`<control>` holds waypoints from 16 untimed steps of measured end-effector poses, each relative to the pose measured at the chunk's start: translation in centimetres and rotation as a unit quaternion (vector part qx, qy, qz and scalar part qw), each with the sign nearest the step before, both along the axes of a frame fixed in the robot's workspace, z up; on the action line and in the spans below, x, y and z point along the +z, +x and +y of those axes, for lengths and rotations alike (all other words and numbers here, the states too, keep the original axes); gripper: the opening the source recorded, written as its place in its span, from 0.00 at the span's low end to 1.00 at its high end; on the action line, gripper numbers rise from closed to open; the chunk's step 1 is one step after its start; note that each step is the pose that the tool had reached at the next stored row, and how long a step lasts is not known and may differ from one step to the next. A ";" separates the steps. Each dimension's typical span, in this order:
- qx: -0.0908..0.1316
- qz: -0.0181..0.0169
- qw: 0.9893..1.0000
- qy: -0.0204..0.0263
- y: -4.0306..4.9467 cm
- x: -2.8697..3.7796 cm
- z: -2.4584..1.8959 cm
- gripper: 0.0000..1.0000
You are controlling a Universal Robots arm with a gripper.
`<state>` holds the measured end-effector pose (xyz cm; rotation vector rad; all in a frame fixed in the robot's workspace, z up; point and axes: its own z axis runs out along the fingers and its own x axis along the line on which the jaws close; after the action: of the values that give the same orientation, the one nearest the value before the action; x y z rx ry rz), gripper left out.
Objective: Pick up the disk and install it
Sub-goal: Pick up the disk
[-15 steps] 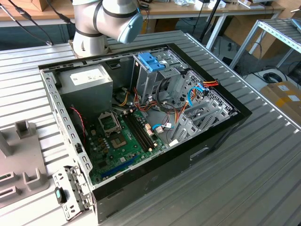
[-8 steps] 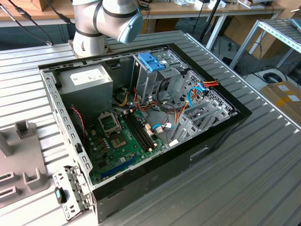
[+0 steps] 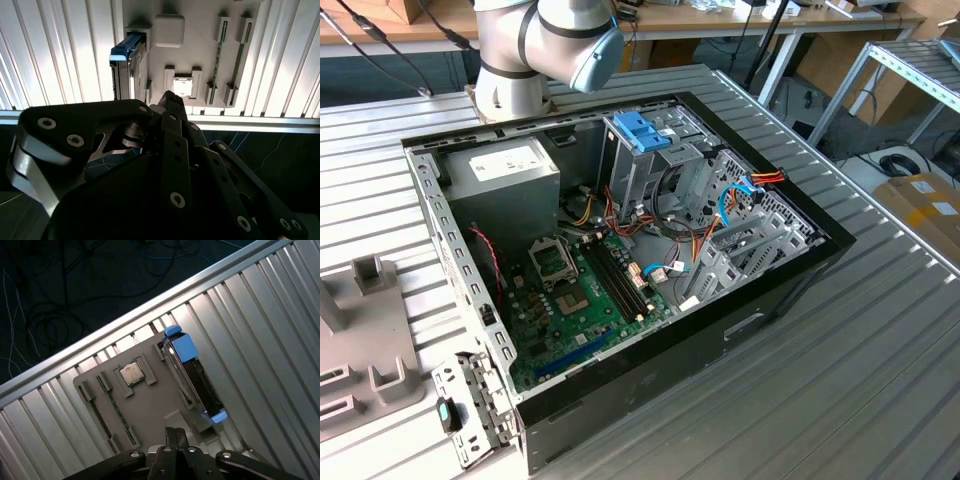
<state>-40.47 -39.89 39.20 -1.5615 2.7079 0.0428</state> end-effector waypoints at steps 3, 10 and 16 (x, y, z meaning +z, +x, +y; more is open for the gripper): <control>0.010 0.000 1.000 0.000 0.00 0.00 0.00 0.11; 0.028 0.000 1.000 0.000 0.00 0.00 0.00 0.11; 0.040 0.000 0.999 0.000 0.00 0.00 0.00 0.11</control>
<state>-40.47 -39.89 39.20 -1.6698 2.6438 0.0438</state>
